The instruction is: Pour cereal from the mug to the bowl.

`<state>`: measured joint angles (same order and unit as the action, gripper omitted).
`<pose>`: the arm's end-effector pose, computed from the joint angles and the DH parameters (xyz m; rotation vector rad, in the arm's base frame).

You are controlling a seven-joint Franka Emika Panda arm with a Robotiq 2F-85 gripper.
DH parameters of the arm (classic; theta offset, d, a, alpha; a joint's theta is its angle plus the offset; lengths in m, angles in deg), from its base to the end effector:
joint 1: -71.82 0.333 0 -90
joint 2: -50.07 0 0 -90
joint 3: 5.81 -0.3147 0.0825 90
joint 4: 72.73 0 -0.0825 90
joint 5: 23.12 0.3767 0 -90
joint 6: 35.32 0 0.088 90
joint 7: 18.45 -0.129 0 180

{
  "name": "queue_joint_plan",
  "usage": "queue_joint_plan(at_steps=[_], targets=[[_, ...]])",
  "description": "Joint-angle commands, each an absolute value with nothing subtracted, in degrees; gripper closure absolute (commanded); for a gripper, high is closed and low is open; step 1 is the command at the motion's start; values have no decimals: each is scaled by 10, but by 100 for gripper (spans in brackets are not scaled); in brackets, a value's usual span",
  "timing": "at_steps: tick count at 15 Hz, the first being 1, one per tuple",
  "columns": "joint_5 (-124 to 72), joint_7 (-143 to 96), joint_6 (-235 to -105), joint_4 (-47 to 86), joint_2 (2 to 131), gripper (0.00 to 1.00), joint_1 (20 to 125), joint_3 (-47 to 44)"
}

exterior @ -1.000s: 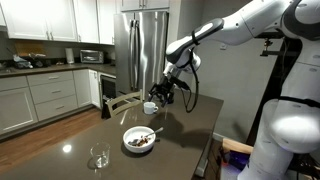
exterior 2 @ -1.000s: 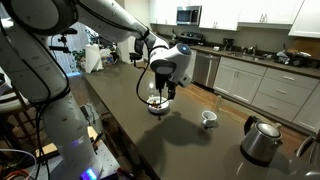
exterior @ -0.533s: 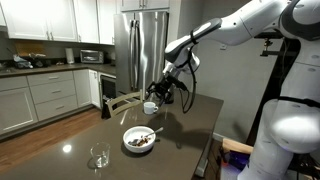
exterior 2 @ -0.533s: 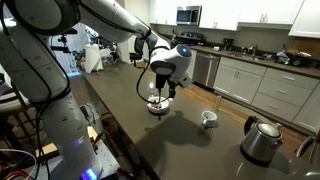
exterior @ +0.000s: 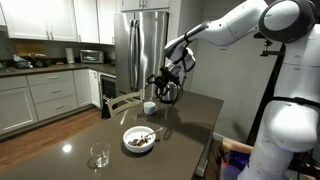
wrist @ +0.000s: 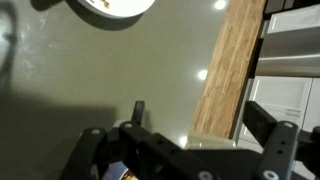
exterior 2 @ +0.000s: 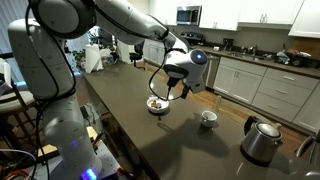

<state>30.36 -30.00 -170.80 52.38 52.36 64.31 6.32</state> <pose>0.5317 -0.1656 0.3748 -2.0404 1.3775 -0.2301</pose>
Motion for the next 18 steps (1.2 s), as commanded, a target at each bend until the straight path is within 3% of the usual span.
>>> queue_joint_plan(at_steps=[1,18], targets=[[335,-360,-1686,460,588,0,608,75],[404,-520,-1647,465,635,0,588,78]])
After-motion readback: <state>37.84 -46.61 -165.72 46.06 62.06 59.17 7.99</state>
